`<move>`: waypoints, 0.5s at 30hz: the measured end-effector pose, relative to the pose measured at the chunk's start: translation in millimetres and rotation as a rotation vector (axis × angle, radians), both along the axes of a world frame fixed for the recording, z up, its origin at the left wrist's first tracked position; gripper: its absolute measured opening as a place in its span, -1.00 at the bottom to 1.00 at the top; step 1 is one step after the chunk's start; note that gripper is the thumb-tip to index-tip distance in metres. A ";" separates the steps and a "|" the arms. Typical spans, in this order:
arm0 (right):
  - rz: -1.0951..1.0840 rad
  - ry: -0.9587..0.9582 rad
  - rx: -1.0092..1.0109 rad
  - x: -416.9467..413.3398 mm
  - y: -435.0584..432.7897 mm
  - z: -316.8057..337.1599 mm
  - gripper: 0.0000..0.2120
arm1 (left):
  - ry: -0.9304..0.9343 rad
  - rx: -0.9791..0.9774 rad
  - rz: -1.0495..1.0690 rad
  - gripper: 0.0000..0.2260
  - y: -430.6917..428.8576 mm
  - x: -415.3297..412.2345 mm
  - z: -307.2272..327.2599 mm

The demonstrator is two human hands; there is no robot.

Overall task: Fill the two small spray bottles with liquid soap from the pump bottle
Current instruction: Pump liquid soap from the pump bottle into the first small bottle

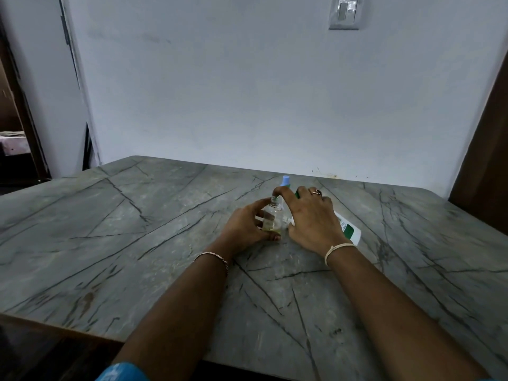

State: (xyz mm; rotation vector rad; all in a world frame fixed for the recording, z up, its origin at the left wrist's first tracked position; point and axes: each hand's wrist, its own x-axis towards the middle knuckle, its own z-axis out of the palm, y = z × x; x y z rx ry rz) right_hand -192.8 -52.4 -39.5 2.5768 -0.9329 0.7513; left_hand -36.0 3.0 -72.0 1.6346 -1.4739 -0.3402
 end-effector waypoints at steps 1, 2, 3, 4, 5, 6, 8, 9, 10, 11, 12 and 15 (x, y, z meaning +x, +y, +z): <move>0.001 0.006 -0.003 -1.0 -0.1 -0.5 -0.32 | -0.001 0.004 0.003 -0.18 -0.1 -0.1 0.1; 0.001 0.011 -0.006 -2.1 -0.4 -0.7 -0.30 | -0.001 0.008 0.006 -0.18 -0.2 -0.3 0.4; 0.001 0.016 -0.010 -3.4 -0.9 -0.9 -0.27 | 0.000 0.010 0.007 -0.17 -0.5 -0.2 0.2; 0.000 0.021 -0.018 -4.3 -1.8 -1.2 -0.24 | 0.001 0.012 0.007 -0.17 -1.1 0.1 0.0; -0.002 0.026 -0.026 -5.0 -2.3 -1.8 -0.21 | -0.001 0.014 0.006 -0.17 -1.4 0.2 -0.2; -0.002 0.031 -0.028 -5.5 -2.4 -2.2 -0.20 | -0.004 0.019 0.006 -0.17 -1.2 0.2 -0.1; -0.001 0.031 -0.016 -5.2 -2.2 -2.0 -0.22 | -0.009 0.023 0.006 -0.17 -0.3 0.0 0.9; -0.002 0.028 -0.010 -4.6 -2.2 -1.3 -0.24 | -0.011 0.023 0.007 -0.17 -0.3 0.0 1.4; -0.005 0.025 -0.006 -3.7 -2.1 -0.4 -0.26 | -0.013 0.022 0.008 -0.17 -0.1 0.0 1.5; -0.010 0.022 -0.006 -2.6 -2.0 0.1 -0.27 | -0.015 0.022 0.010 -0.17 0.1 -0.4 1.4; -0.013 0.020 -0.009 -1.5 -2.0 0.5 -0.28 | -0.017 0.019 0.012 -0.17 0.4 -0.8 1.6; -0.013 0.015 -0.019 1.2 -1.7 1.4 -0.32 | -0.019 0.008 0.009 -0.18 1.3 -1.3 2.0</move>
